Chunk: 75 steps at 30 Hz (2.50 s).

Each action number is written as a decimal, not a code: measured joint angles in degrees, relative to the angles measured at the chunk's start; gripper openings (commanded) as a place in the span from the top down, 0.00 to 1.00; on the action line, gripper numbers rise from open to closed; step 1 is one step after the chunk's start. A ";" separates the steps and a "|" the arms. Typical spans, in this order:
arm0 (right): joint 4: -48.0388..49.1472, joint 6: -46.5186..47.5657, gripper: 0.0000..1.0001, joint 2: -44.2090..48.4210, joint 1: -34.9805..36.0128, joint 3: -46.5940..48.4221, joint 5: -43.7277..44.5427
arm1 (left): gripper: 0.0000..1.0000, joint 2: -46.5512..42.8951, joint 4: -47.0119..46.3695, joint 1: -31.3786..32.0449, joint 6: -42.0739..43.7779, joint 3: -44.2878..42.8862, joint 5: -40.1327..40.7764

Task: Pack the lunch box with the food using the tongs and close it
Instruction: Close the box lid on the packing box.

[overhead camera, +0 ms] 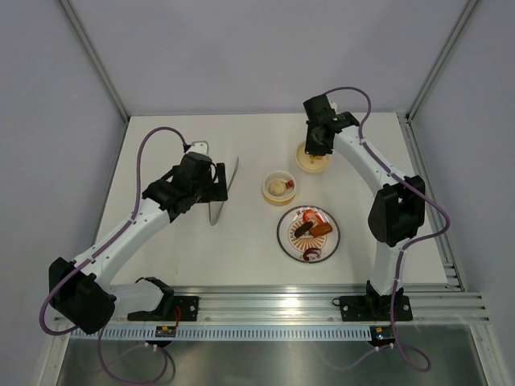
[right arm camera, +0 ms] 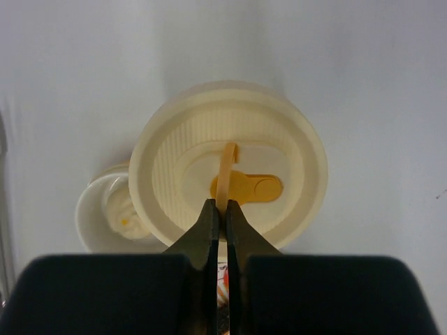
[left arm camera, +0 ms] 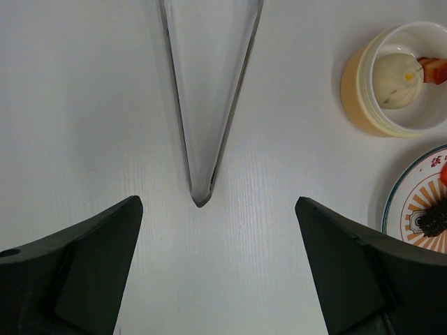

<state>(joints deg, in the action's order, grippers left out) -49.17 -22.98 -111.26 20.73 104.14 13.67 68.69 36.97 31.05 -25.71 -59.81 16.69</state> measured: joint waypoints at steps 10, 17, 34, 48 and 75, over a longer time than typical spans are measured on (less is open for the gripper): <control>-3.98 0.22 1.00 -3.65 12.41 7.74 -1.46 | 0.04 0.83 0.87 -0.26 -1.38 -2.84 0.98; -5.84 0.24 1.00 -8.92 14.47 10.03 -2.86 | 0.04 0.13 1.09 -0.48 -1.40 -2.84 1.22; -7.78 0.24 1.00 -14.19 14.56 12.00 -4.13 | 0.04 -0.09 1.11 -0.70 -1.57 -2.78 1.18; -7.52 -0.37 1.00 -13.25 15.23 10.27 -3.34 | 0.04 -0.09 1.09 -0.70 -1.62 -2.40 1.16; -7.13 -0.76 1.00 -12.57 15.58 7.74 -1.44 | 0.04 -0.09 1.09 -0.70 -1.81 -2.40 1.14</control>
<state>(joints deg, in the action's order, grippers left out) -56.29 -23.75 -123.83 36.32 111.87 12.23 68.60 38.06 30.35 -27.53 -62.22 17.82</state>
